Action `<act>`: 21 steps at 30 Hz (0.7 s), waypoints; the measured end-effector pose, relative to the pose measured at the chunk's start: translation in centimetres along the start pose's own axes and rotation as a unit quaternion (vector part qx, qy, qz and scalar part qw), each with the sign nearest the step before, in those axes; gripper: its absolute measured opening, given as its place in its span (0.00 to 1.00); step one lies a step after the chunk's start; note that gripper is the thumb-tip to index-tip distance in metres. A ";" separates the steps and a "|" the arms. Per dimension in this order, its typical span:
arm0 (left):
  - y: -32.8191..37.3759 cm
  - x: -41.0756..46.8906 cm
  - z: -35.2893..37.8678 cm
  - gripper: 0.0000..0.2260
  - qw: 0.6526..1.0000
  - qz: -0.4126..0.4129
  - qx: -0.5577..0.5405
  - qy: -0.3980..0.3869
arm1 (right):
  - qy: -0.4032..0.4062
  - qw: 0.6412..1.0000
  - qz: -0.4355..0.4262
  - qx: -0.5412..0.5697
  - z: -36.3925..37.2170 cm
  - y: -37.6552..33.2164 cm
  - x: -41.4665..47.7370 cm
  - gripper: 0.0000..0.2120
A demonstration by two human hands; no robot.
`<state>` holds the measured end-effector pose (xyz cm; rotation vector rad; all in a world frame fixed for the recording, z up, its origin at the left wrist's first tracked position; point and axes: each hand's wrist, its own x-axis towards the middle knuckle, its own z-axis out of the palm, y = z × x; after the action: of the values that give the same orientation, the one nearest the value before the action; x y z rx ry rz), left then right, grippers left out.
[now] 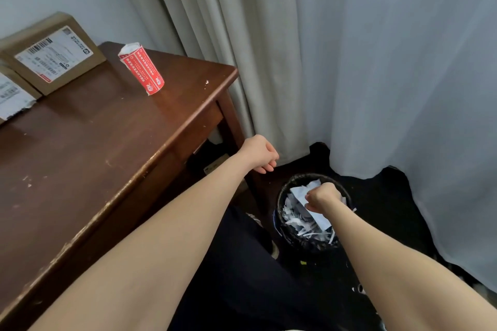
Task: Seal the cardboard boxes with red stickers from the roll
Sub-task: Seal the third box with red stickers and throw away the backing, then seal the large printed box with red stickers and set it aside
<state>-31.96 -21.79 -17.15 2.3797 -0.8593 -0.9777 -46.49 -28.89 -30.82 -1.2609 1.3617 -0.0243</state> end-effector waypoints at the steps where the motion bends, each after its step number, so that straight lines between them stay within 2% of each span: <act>1: 0.0 -0.1 -0.1 0.06 1.000 0.000 0.003 0.003 | -0.008 1.000 -0.001 -0.014 0.2 -0.1 0.3 0.08; 4: 0.2 -0.3 -0.6 0.05 1.000 0.004 0.009 0.014 | 0.004 0.999 -0.003 -0.035 0.4 -1.8 -0.2 0.07; 8: 1.0 -1.1 -1.9 0.06 0.999 0.018 0.020 0.034 | 0.033 0.995 -0.045 -0.079 0.6 -5.5 -1.9 0.16; 11: 1.8 -1.8 -3.2 0.07 0.998 0.030 0.028 0.049 | 0.036 0.992 -0.076 -0.098 0.6 -8.8 -3.7 0.18; 21: 4.5 -6.6 -9.8 0.07 0.989 0.095 -0.012 0.111 | 0.110 0.964 -0.222 -0.099 1.5 -18.6 -10.7 0.14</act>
<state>-30.13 -19.04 -4.91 2.2822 -0.9600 -0.6325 -37.07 -28.59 -11.46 -1.7566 1.2611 -0.3572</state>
